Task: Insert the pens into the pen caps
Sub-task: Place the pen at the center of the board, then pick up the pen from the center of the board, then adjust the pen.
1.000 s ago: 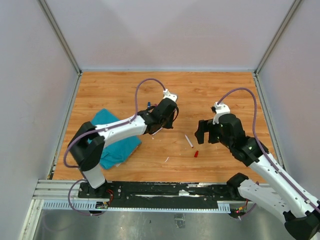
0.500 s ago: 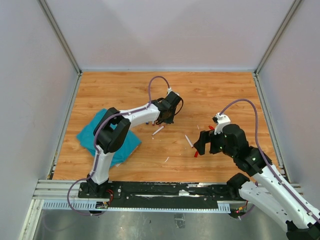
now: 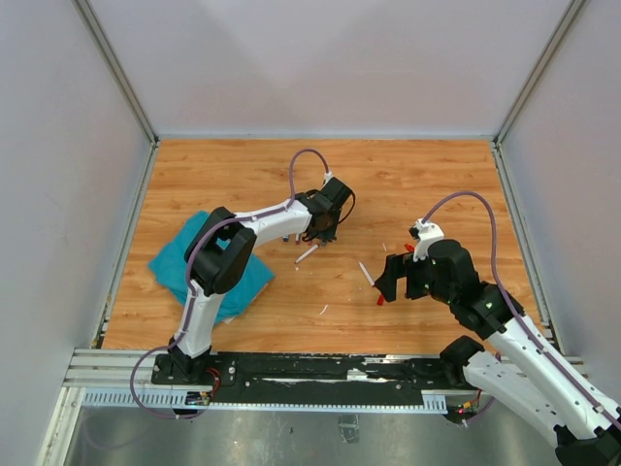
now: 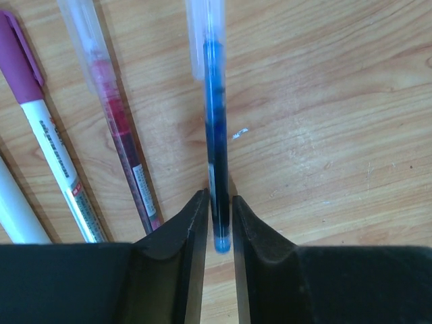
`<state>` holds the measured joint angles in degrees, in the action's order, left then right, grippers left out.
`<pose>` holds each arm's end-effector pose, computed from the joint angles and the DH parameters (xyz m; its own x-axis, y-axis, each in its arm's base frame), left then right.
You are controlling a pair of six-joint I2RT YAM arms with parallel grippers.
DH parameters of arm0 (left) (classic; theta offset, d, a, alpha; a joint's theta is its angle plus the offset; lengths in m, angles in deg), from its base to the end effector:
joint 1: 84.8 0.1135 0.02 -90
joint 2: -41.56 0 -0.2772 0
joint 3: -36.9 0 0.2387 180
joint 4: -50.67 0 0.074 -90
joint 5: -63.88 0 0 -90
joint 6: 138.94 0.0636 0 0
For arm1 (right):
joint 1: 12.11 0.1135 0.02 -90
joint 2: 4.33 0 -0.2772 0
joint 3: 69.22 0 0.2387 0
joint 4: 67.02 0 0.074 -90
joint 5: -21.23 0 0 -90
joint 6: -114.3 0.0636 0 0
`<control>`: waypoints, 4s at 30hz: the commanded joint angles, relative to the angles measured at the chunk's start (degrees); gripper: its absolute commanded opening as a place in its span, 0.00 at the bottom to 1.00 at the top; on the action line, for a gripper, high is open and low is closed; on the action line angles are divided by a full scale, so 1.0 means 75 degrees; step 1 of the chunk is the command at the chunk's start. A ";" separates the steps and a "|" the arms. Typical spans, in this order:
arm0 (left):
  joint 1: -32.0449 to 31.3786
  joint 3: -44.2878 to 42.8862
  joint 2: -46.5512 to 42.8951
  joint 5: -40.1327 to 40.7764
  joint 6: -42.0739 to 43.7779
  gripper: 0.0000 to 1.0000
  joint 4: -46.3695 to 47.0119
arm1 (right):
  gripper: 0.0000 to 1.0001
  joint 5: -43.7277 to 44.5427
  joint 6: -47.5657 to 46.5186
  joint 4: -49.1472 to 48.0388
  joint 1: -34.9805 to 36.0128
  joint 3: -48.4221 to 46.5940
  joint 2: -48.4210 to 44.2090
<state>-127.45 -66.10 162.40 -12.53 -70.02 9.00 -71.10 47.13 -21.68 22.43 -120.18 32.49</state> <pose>0.3472 -0.2995 0.1613 -0.7967 0.2586 -0.5463 0.3047 0.9524 0.0064 0.1198 0.0856 0.2667 -0.6242 0.0410 -0.7802 -0.3830 0.8544 0.3513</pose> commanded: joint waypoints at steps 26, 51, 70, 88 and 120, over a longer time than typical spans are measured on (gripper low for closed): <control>0.0004 0.2222 -0.2888 -0.0354 0.0841 0.38 0.1737 | 0.99 -0.0194 0.0051 -0.0070 -0.0079 -0.0038 0.0276; 0.0191 0.3679 -0.2728 -0.0618 0.1860 0.43 0.1963 | 0.99 -0.0496 0.0018 -0.0194 -0.0081 -0.0053 0.0654; 0.0513 0.3495 -0.2128 -0.1501 0.2165 0.33 0.1878 | 0.98 -0.0720 0.0038 -0.0237 -0.0073 -0.0039 0.0760; 0.0254 0.4898 -0.3461 -0.2460 0.1469 0.12 0.1855 | 0.99 -0.0694 0.0015 -0.0264 -0.0075 -0.0097 0.0744; -0.1868 0.5843 -0.5366 -0.3687 -0.0152 0.07 0.5157 | 0.61 -0.1442 0.4765 -0.5175 -0.0072 0.1913 0.0927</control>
<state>-140.28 -21.16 122.55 -39.94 -70.45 44.23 -81.59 77.62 -55.80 22.43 -107.65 39.46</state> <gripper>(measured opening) 0.132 0.654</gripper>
